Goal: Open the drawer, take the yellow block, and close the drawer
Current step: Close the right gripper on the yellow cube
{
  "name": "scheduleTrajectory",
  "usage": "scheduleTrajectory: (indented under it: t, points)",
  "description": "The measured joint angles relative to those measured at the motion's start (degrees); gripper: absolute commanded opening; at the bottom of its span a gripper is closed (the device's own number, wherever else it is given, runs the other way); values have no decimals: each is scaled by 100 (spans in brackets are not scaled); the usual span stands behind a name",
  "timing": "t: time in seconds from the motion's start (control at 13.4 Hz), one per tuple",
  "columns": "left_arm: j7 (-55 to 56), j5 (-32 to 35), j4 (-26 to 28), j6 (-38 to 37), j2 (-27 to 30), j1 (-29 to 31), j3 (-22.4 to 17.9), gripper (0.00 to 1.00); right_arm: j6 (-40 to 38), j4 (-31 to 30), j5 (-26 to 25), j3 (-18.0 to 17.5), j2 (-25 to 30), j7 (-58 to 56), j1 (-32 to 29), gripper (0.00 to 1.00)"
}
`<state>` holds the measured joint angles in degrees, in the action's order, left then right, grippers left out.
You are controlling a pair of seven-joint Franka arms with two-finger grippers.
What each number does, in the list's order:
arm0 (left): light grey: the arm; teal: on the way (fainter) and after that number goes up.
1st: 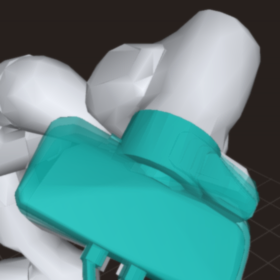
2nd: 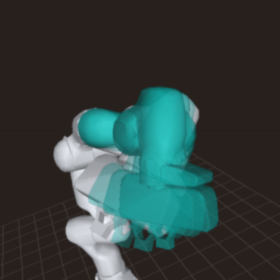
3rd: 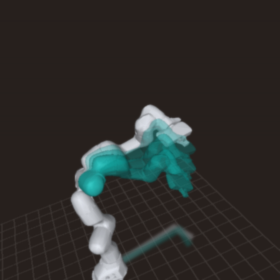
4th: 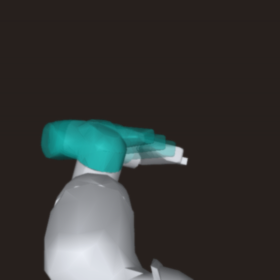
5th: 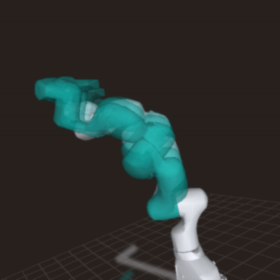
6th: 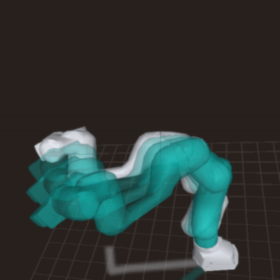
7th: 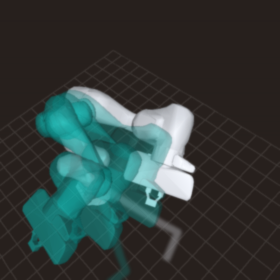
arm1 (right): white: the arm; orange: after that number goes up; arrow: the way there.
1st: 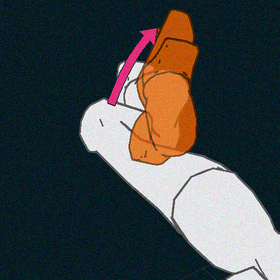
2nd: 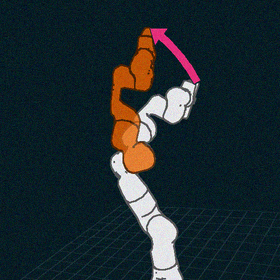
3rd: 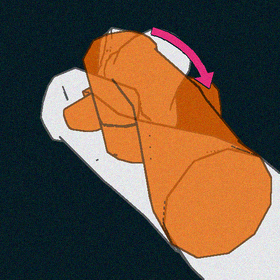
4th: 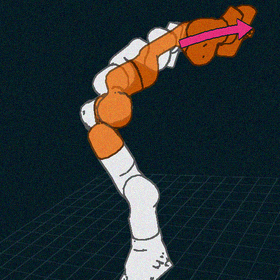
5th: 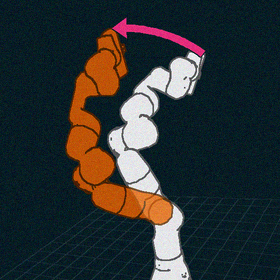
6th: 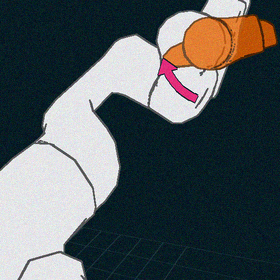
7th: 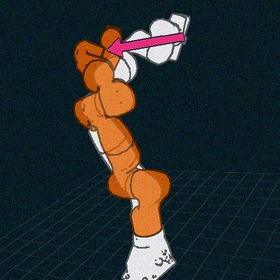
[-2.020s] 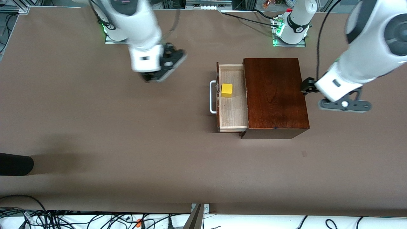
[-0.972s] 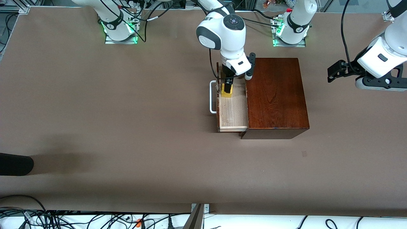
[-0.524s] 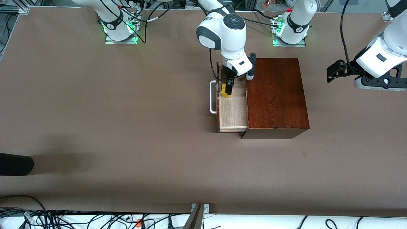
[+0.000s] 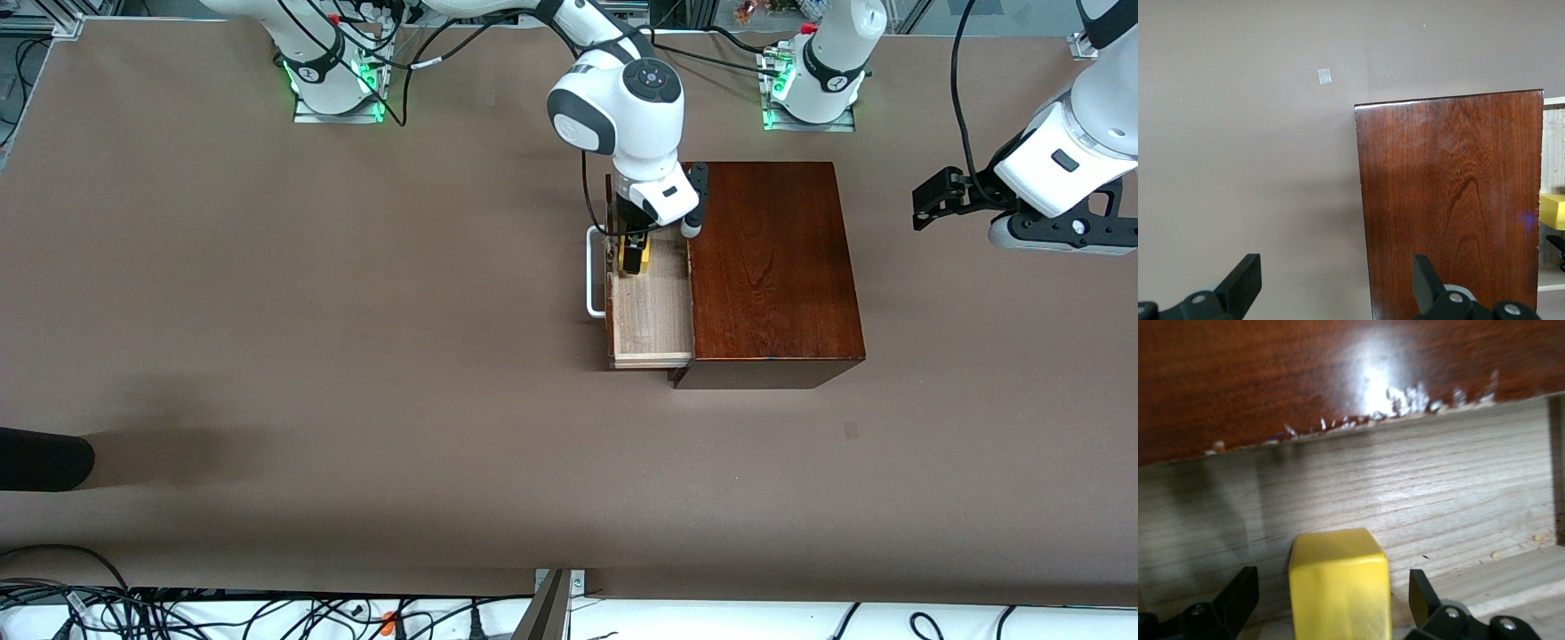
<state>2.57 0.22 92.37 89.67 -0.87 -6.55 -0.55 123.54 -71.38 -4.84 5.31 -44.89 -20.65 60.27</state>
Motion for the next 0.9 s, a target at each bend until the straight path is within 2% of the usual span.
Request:
scheduleTrajectory:
  t: [0.22, 0.3, 0.52, 0.9]
  points:
    - [-2, 0, 0, 0, 0, -26, 10, 100, 0, 13, 0, 2, -26, -1, 0, 14]
    - [-4, 0, 0, 0, 0, -27, 12, 100, -3, 33, 0, 3, -26, 0, 0, 0]
    - [-12, 0, 0, 0, 0, -30, 13, 100, -243, 243, 0, 24, -20, 0, -2, 0]
    - [-18, 0, -4, 12, 18, -37, 65, 100, -1809, 1190, 74, 65, 272, 22, -51, 0]
